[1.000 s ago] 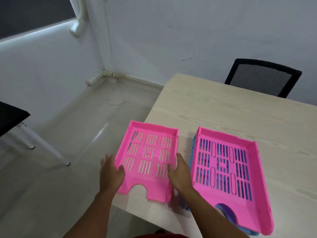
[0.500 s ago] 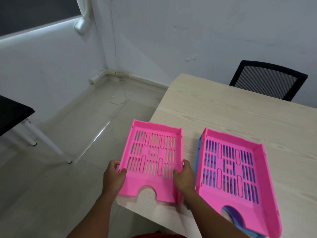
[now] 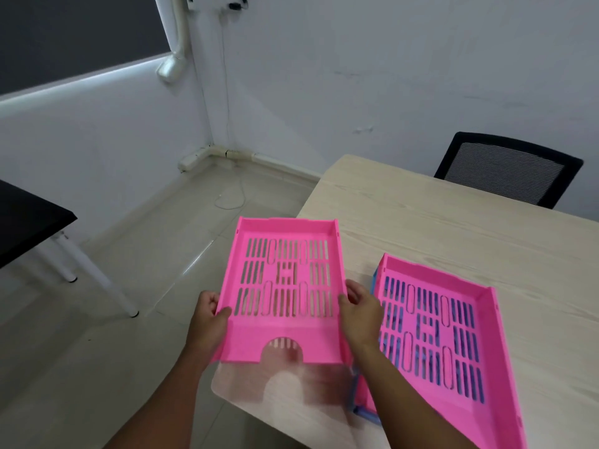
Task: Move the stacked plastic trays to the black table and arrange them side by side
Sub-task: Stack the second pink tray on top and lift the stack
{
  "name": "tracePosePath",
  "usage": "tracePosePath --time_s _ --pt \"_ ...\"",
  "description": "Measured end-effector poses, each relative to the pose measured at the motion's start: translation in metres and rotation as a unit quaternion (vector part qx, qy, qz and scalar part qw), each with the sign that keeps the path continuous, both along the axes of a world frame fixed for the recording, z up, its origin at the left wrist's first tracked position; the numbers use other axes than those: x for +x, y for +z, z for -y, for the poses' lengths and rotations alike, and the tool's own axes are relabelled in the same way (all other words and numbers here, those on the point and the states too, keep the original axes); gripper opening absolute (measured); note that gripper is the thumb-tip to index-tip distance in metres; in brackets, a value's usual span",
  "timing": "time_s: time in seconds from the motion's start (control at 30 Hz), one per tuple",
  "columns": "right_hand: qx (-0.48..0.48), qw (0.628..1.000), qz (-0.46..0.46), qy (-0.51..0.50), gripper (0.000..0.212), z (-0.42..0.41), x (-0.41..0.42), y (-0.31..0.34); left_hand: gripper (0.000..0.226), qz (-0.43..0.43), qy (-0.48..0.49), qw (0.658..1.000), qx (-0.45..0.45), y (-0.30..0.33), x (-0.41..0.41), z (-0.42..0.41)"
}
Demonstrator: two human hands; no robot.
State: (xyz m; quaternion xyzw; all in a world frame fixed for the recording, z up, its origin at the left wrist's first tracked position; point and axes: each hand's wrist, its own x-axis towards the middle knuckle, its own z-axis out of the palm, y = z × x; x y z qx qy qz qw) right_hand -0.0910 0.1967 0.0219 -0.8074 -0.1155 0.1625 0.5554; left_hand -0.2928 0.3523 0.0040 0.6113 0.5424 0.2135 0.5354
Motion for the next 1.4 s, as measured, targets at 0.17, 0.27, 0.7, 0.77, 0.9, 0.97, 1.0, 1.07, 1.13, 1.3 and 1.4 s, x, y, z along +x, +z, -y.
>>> tracePosePath --time_s 0.17,0.27,0.7,0.77,0.9,0.97,1.0,1.07,1.13,1.3,1.4 --pt "0.033 0.999 0.012 -0.009 0.042 0.018 0.024 0.022 0.042 0.053 -0.022 0.998 -0.007 0.015 0.026 0.013" --pt "0.034 0.999 0.018 -0.016 0.041 0.042 0.045 0.032 0.056 0.061 -0.058 0.996 -0.002 0.023 0.047 0.029" --pt "-0.061 0.992 0.034 -0.108 0.043 0.201 0.116 0.039 0.06 0.091 -0.174 0.981 -0.002 0.038 0.139 0.153" --pt "-0.076 0.991 0.041 -0.103 0.036 0.215 0.118 0.041 0.06 0.086 -0.192 0.978 0.003 0.039 0.147 0.162" --pt "-0.084 0.99 0.023 -0.112 0.032 0.237 0.118 0.044 0.06 0.075 -0.212 0.974 0.006 0.038 0.158 0.182" --pt "-0.084 0.989 0.012 -0.119 0.031 0.248 0.116 0.042 0.061 0.065 -0.222 0.973 0.009 0.035 0.161 0.191" --pt "-0.083 0.989 0.006 -0.123 0.03 0.252 0.115 0.04 0.062 0.06 -0.226 0.972 0.01 0.035 0.162 0.195" --pt "-0.084 0.988 -0.003 -0.129 0.03 0.259 0.112 0.038 0.061 0.047 -0.232 0.971 0.011 0.033 0.163 0.202" --pt "-0.088 0.987 -0.008 -0.133 0.03 0.263 0.11 0.036 0.058 0.038 -0.234 0.971 0.013 0.034 0.163 0.206" --pt "-0.097 0.986 -0.017 -0.133 0.033 0.265 0.108 0.032 0.053 0.027 -0.239 0.97 0.018 0.035 0.162 0.21" --pt "-0.095 0.986 -0.016 -0.133 0.034 0.266 0.108 0.031 0.052 0.023 -0.235 0.971 0.023 0.035 0.161 0.212"
